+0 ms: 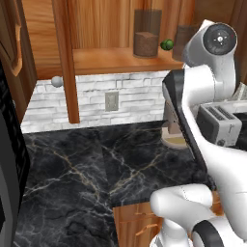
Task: Pick the jar and jar from the dining table and place them in the open cabinet. Close the cabinet after placing the objects.
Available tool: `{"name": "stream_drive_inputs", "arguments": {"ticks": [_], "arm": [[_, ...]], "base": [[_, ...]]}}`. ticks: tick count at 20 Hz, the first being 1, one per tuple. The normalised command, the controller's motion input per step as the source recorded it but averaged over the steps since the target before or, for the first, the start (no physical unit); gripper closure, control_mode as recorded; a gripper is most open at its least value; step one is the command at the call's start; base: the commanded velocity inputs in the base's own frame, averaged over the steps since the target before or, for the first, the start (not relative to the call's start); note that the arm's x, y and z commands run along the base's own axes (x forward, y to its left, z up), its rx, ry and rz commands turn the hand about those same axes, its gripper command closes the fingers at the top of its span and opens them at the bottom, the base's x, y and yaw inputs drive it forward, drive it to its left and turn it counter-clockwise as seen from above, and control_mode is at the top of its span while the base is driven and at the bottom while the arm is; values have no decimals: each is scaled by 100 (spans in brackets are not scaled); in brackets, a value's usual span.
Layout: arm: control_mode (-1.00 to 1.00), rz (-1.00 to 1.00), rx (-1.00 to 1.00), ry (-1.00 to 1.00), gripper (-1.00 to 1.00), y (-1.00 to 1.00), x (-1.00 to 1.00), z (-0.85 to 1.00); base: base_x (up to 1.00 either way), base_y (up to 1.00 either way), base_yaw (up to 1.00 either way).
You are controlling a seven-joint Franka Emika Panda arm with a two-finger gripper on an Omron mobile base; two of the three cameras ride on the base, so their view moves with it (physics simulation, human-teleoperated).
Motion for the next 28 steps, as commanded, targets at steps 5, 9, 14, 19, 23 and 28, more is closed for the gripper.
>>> {"name": "stream_drive_inputs", "arguments": {"ticks": [5, 9, 14, 19, 23, 28], "arm": [[-100, 14, -17, 4, -100, 26, -40, -40], [-100, 11, -18, -10, -100, 38, -77, -15], [-100, 8, -18, -13, -100, 49, -77, -1], [-100, 6, -12, -12, -100, 48, -70, 0], [-100, 4, -7, -7, -100, 39, -61, 0], [-100, 10, -8, 0, -100, 45, -25, -10]], "base": [[0, 0, 0], [0, 0, 0], [0, 0, 0], [0, 0, 0], [0, 0, 0], [0, 0, 0]]}}
